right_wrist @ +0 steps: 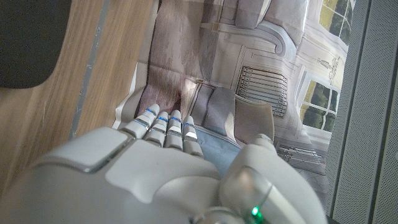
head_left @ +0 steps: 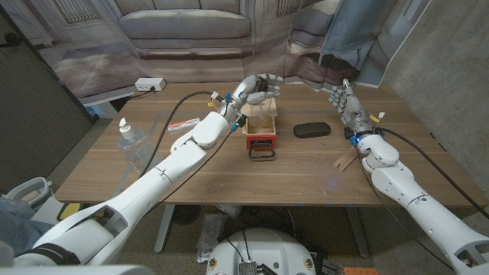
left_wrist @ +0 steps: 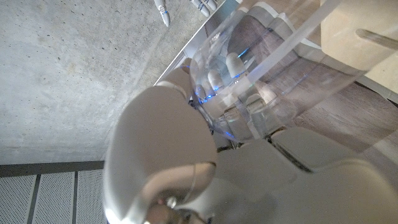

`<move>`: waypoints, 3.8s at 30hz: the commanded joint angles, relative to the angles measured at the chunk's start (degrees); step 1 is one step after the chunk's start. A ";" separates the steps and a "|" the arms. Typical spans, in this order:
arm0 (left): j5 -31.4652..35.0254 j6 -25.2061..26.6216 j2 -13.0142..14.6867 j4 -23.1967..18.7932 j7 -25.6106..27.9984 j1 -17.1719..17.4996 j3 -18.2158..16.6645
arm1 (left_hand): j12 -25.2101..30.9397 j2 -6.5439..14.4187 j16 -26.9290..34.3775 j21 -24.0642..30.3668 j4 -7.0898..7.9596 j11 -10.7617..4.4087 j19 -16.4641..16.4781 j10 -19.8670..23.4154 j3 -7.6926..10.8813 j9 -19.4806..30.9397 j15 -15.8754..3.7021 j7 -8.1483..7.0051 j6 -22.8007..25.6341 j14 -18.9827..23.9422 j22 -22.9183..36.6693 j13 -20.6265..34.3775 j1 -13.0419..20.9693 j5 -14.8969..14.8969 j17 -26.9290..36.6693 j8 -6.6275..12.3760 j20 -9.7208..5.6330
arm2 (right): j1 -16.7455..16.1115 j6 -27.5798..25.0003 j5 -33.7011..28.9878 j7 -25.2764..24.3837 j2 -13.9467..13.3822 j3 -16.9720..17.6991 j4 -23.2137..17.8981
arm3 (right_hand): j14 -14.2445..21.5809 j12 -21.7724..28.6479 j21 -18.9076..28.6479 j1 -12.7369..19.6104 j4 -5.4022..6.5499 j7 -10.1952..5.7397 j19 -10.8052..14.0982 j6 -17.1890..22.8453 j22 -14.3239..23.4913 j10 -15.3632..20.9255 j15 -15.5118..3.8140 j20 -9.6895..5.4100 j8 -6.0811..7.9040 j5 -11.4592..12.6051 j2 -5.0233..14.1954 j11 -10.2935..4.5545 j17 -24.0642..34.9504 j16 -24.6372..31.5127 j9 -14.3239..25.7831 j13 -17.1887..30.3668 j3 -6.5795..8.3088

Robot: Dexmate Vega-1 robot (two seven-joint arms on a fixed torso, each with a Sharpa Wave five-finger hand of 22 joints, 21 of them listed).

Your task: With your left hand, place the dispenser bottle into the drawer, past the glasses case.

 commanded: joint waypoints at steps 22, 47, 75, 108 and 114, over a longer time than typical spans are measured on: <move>-1.93 -1.78 -0.64 3.76 -1.14 -0.22 0.34 | -0.37 3.72 -0.19 0.79 0.08 -0.09 -0.53 0.52 0.86 0.15 -1.52 0.16 0.67 0.62 0.06 0.65 3.03 0.05 0.32 -0.26 0.07 | 0.69 -0.26 -0.63 -0.24 0.24 -0.55 0.24 | 0.61 0.05 -0.07 0.31 -0.25 0.13 0.41 0.44 0.22 0.54 -0.06 -0.32 0.27 -0.36 0.37 0.08 0.32 0.26 0.23 0.09 -0.29; -2.63 -0.86 -2.17 6.45 -3.39 -2.14 2.30 | -0.62 3.59 -0.41 1.08 0.09 -0.16 -1.00 0.63 1.14 0.14 -1.52 0.06 0.83 0.43 0.02 0.96 2.64 -0.01 0.50 -0.48 0.26 | 0.18 0.10 -0.44 0.17 -0.23 -0.16 -0.03 | 0.52 0.00 -0.07 0.35 -0.31 0.11 0.50 0.41 0.22 0.52 -0.04 -0.28 0.23 -0.36 0.45 0.07 0.32 0.20 0.23 0.09 -0.36; -1.31 0.88 -1.46 5.51 -1.99 -1.59 2.58 | -0.90 3.51 -0.64 1.38 0.04 -0.10 -1.58 0.81 1.52 0.15 -1.32 0.17 1.00 0.22 -0.02 1.31 2.29 -0.02 0.71 -0.73 0.46 | 0.70 1.95 -0.50 0.38 0.86 -0.09 1.71 | 1.32 0.16 0.18 0.53 -0.42 -0.05 1.36 0.81 0.20 1.09 -0.19 -0.37 0.35 -0.35 0.72 -0.22 0.32 0.41 0.24 0.10 -0.34; -1.73 -2.85 -4.39 13.08 -3.49 -4.01 4.14 | -1.28 3.29 -0.85 1.80 0.12 -0.13 -1.99 1.02 1.84 0.20 -1.35 -0.04 1.52 0.33 -0.05 1.66 1.60 -0.12 0.79 -0.91 0.46 | 1.72 2.58 -0.46 1.49 1.43 -0.56 3.94 | 1.54 0.13 0.11 0.66 -0.52 -0.21 1.47 0.88 0.20 1.21 -0.31 -0.30 0.31 -0.34 0.89 -0.27 0.33 0.37 0.24 0.10 -0.37; -1.83 -3.18 -4.74 13.91 -3.67 -4.14 4.38 | -1.31 3.24 -0.91 1.87 0.13 -0.11 -2.01 1.10 1.87 0.18 -1.44 -0.18 1.43 0.29 -0.06 1.72 1.49 -0.13 0.80 -1.02 0.46 | 1.79 2.94 -0.45 1.75 1.55 -0.60 4.36 | 1.54 0.13 0.09 0.68 -0.54 -0.16 1.48 0.93 0.20 1.25 -0.30 -0.32 0.31 -0.34 0.90 -0.30 0.33 0.35 0.24 0.10 -0.39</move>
